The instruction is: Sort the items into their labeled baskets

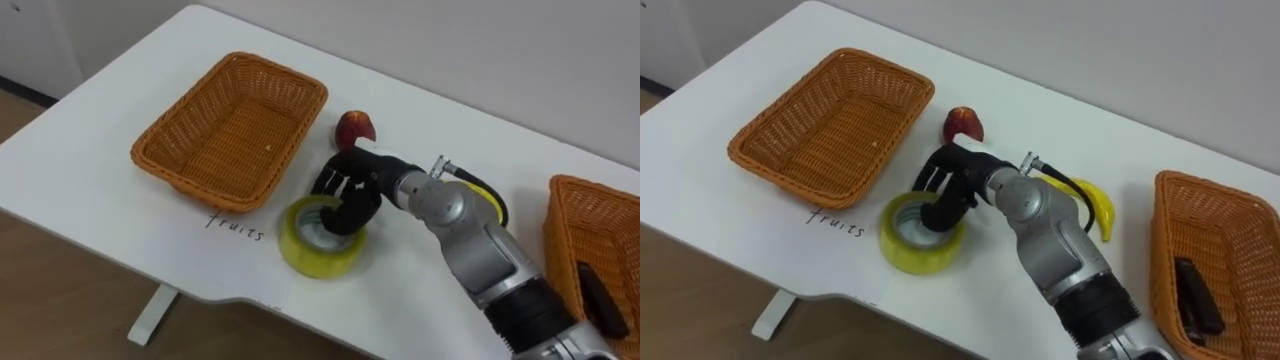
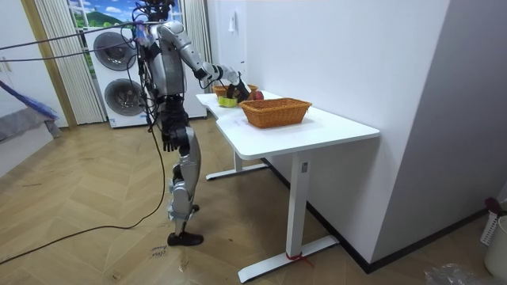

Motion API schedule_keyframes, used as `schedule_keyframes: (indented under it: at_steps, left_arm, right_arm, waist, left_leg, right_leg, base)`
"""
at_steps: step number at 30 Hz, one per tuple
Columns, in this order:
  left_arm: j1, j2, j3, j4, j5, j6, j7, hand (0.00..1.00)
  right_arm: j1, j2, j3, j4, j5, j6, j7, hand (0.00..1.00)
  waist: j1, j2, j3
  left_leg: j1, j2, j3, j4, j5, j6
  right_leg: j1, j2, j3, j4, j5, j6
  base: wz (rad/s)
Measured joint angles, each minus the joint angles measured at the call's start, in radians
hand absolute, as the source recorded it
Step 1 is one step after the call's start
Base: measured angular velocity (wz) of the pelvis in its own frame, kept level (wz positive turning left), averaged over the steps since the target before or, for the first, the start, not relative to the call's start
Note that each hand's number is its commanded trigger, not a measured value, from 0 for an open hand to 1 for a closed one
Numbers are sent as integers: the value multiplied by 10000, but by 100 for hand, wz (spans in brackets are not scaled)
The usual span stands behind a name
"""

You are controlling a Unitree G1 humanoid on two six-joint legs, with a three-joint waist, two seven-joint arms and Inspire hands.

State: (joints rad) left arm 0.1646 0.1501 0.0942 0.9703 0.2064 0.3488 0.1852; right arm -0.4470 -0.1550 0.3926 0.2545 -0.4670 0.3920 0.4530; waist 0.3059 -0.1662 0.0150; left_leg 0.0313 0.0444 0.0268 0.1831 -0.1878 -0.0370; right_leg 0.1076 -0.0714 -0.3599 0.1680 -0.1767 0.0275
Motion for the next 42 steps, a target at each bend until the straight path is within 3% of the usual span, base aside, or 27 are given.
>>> schedule_keyframes:
  at_steps: [3,6,9,14,16,19,23,25,35,37,42]
  left_arm:
    - [-23,-2,2,8,-17,-30,68,0]
    - [-14,-14,6,10,-6,-146,131,0]
    - [148,-25,103,19,-2,-263,303,0]
    - [627,-10,605,68,-192,-572,441,0]
    - [672,1,812,218,-164,-903,516,0]
    - [717,-23,1104,368,-180,-1145,544,0]
    - [750,-30,1101,255,-178,-1260,748,0]
    - [815,-30,1108,191,-177,-1333,855,0]
    - [1383,-31,1095,206,-171,-1477,932,0]
    - [1492,-29,1096,228,-173,-1486,936,0]
    - [1566,-43,1091,313,-178,-1540,962,0]
  right_arm:
    - [77,-42,-10,-171,3,13,-26,100]
    - [323,-420,-62,-709,108,8,112,100]
    - [895,-676,-644,-1380,281,4,182,100]
    - [1864,-1185,-1987,-3072,770,-15,90,100]
    - [2156,-1634,-2794,-3579,1376,-225,52,100]
    - [2462,-1669,-3884,-4057,1700,-245,-183,100]
    - [2546,-1674,-4547,-4074,2050,-336,-712,100]
    - [2763,-1675,-4815,-4075,2238,-340,-909,100]
    - [2904,-1695,-5357,-4073,2754,-381,-1793,100]
    - [2903,-1824,-5518,-3836,3256,-656,-2227,100]
    - [2903,-1985,-5773,-3178,3815,-802,-3224,100]
  waist:
    - [-39,50,18]
    - [-65,80,20]
    - [-307,121,11]
    - [-1098,113,-55]
    - [-1455,80,-80]
    - [-1686,26,-125]
    - [-1955,66,-120]
    - [-2048,85,-161]
    - [-2420,181,-159]
    - [-2485,187,-157]
    - [-2531,182,-159]
  left_leg:
    - [-13,-1,-14,-21,-2,3]
    - [-52,-3,-1,-8,-1,3]
    - [-53,-3,21,-3,0,5]
    - [-1,-4,218,-20,8,14]
    - [47,-2,303,-30,9,15]
    - [148,28,601,-36,8,14]
    - [316,75,807,-94,4,13]
    - [358,94,832,-182,3,12]
    - [496,113,868,-164,3,12]
    - [490,107,813,-149,3,13]
    - [490,106,780,-141,3,13]
  right_leg:
    - [-17,0,2,-2,0,0]
    - [-105,-1,34,1,0,0]
    - [-116,-2,117,1,0,0]
    - [-179,-2,515,7,0,0]
    - [-206,-5,643,16,0,0]
    - [-214,4,872,18,3,5]
    - [-201,53,1114,44,22,4]
    - [-194,70,1138,115,30,-4]
    - [-107,71,1211,215,35,-12]
    - [-82,66,1137,210,34,-12]
    - [-58,70,1108,194,34,-11]
  base:
    - [0]
    - [0]
    - [-1]
    - [-13]
    - [-16]
    - [-27]
    - [-18]
    - [-5]
    - [-1]
    - [7]
    - [2]
